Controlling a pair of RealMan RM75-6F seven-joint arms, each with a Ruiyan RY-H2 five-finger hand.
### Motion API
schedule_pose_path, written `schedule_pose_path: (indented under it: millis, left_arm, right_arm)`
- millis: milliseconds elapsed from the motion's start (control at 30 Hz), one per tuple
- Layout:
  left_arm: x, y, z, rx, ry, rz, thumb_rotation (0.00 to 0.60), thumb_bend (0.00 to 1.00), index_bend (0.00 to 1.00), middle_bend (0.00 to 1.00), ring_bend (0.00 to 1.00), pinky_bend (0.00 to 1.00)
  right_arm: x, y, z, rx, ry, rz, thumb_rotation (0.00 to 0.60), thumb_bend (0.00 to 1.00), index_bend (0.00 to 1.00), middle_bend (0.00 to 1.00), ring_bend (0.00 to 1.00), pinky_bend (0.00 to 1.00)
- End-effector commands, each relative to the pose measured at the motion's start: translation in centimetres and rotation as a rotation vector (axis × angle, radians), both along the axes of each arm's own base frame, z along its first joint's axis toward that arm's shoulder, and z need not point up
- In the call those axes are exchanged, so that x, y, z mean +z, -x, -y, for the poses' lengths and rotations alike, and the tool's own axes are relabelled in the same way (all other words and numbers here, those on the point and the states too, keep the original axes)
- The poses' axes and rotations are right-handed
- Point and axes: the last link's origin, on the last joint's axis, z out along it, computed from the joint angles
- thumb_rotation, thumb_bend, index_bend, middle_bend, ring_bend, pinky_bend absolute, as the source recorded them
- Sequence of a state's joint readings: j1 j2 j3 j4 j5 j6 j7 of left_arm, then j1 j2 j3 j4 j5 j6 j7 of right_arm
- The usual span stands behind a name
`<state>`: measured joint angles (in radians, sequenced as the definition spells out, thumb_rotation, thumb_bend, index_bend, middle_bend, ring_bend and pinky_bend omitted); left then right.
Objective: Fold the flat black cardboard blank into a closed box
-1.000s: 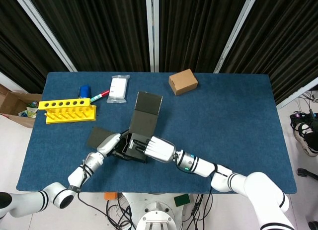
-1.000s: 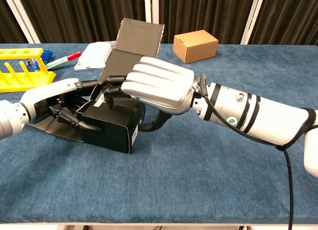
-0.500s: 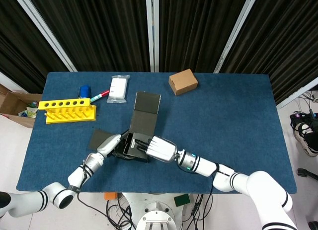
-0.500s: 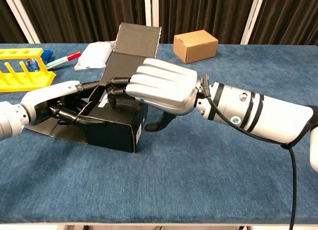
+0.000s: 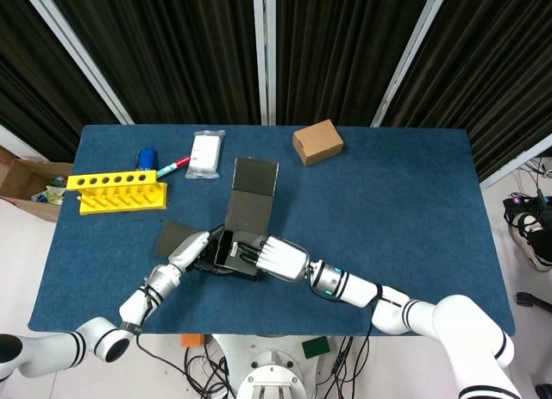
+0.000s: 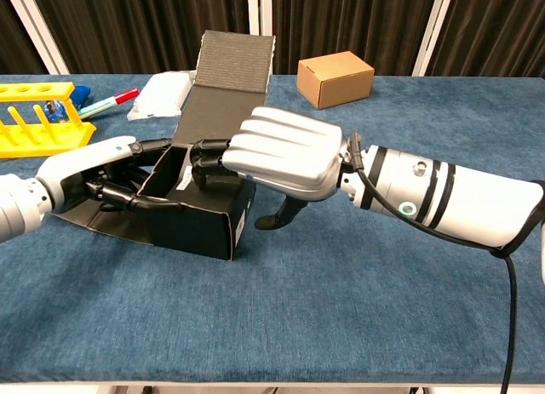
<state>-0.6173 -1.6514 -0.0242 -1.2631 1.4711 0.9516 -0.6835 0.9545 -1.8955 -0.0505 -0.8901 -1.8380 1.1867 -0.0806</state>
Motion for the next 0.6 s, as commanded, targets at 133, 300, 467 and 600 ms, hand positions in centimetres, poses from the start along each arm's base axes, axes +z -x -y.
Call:
schedule_pose_path:
  millis: [133, 300, 467, 600]
  left_arm:
    - [0.04, 0.1, 0.09, -0.003, -0.014, -0.007, 0.425, 0.05, 0.18, 0.24, 0.61, 0.94]
    - [0.02, 0.2, 0.1, 0.007, -0.018, -0.001, 0.426, 0.05, 0.15, 0.23, 0.61, 0.94]
    - [0.01, 0.05, 0.18, 0.004, -0.021, 0.008, 0.425, 0.05, 0.15, 0.23, 0.61, 0.94]
    - [0.04, 0.08, 0.19, 0.002, -0.025, 0.007, 0.445, 0.05, 0.16, 0.23, 0.61, 0.94]
  right_arm:
    - [0.21, -0.01, -0.26, -0.025, -0.02, 0.025, 0.6, 0.16, 0.36, 0.23, 0.75, 0.97]
    - [0.31, 0.22, -0.52, -0.044, -0.039, 0.025, 0.6, 0.16, 0.35, 0.23, 0.75, 0.97]
    - [0.29, 0.31, -0.52, -0.081, -0.056, 0.031, 0.6, 0.16, 0.34, 0.23, 0.75, 0.97]
    - [0.34, 0.31, -0.58, -0.096, -0.066, 0.034, 0.6, 0.16, 0.33, 0.23, 0.75, 0.97]
